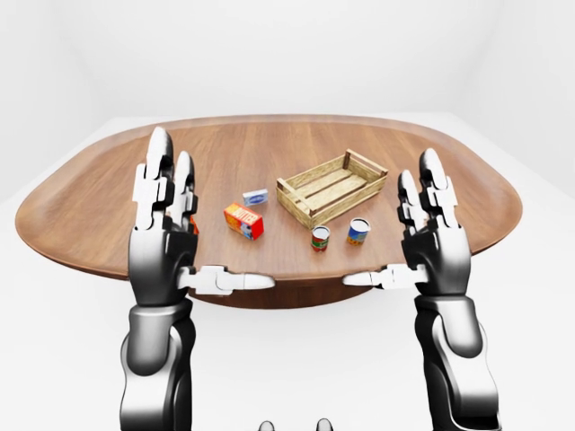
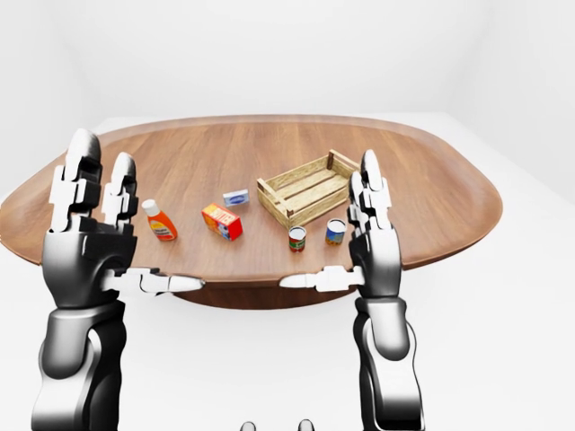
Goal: Pick up the tomato sauce, and put it in the wooden tray.
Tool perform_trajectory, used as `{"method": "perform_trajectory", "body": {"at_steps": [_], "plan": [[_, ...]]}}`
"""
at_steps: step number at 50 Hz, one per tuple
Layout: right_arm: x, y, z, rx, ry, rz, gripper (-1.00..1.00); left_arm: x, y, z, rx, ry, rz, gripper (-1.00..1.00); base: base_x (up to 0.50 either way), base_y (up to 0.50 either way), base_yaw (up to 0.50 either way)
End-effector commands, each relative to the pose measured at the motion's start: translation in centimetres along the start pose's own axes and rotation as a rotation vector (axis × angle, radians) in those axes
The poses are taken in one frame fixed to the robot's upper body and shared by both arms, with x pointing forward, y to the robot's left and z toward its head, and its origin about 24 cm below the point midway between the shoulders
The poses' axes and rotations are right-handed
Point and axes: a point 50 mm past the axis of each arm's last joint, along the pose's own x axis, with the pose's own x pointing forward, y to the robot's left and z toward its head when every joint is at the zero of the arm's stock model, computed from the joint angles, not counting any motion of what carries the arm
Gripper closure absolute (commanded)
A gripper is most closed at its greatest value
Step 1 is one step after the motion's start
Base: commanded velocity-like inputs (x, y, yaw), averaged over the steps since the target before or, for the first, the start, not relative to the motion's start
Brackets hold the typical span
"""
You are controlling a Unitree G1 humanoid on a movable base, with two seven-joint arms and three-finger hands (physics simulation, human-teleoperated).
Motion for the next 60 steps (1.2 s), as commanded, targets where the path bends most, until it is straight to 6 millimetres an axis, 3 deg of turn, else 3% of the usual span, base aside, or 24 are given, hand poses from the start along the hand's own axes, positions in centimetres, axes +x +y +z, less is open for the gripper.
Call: {"method": "perform_trajectory", "body": {"at_steps": [1,55,60], "plan": [[-0.1,-0.1,1.6,0.001,-0.067,0.015,-1.0,0.1,-0.1,1.2,-0.001,-0.052,-0.005,-1.0,0.5,0.0,0.0],[-0.1,-0.9,1.5,0.0,-0.064,-0.014,-1.0,0.0,-0.1,1.4,-0.002,-0.059,-0.008,-1.0,0.5,0.0,0.0],[-0.1,-1.1,1.4,-0.001,-0.062,-0.033,-1.0,0.0,-0.1,1.6,-0.001,-0.07,-0.008,-1.0,0.05,0.0,0.0]]}}
